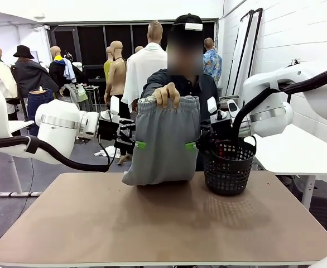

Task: Fold the training pants.
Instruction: Grab both ends of the Training pants handed by a person.

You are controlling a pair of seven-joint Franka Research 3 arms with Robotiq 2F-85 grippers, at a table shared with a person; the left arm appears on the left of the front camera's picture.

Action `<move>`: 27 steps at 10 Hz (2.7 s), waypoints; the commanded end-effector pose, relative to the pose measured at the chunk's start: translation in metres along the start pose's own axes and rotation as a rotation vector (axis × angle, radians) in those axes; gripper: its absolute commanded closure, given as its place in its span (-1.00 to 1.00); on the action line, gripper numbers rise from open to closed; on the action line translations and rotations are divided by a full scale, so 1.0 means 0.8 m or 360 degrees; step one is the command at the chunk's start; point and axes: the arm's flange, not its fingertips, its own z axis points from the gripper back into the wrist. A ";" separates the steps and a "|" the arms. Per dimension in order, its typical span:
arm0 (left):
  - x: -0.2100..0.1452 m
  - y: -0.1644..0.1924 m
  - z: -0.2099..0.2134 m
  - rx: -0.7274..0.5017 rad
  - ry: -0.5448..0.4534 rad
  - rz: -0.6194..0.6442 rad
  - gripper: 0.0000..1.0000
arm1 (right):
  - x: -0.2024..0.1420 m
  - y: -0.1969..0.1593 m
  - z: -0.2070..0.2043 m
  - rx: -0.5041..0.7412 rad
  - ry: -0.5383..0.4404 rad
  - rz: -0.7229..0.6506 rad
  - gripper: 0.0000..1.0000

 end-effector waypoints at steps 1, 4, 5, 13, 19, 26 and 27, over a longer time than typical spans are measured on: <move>0.000 0.008 -0.002 0.0029 -0.0093 0.0019 -1.00 | 0.005 -0.001 -0.001 -0.0003 -0.0112 0.0030 -1.00; 0.004 0.012 -0.002 0.0037 -0.0184 0.0047 -1.00 | 0.012 -0.003 -0.001 0.0006 -0.0214 0.0016 -1.00; 0.005 0.012 -0.005 0.0028 -0.0200 0.0051 -1.00 | 0.015 -0.004 -0.001 -0.0006 -0.0237 0.0014 -1.00; 0.019 0.021 -0.030 -0.0077 -0.0305 0.0107 -1.00 | 0.026 -0.013 -0.011 0.0029 -0.0361 -0.0008 -1.00; 0.019 0.030 -0.052 -0.0098 -0.0383 0.0130 -1.00 | 0.026 -0.019 -0.010 0.0070 -0.0439 -0.0014 -1.00; 0.017 0.037 -0.046 -0.0076 -0.0485 0.0240 1.00 | 0.022 -0.028 -0.010 0.0120 -0.0448 -0.0132 1.00; 0.015 0.037 -0.046 -0.0079 -0.0467 0.0251 1.00 | 0.022 -0.028 -0.010 0.0122 -0.0446 -0.0141 1.00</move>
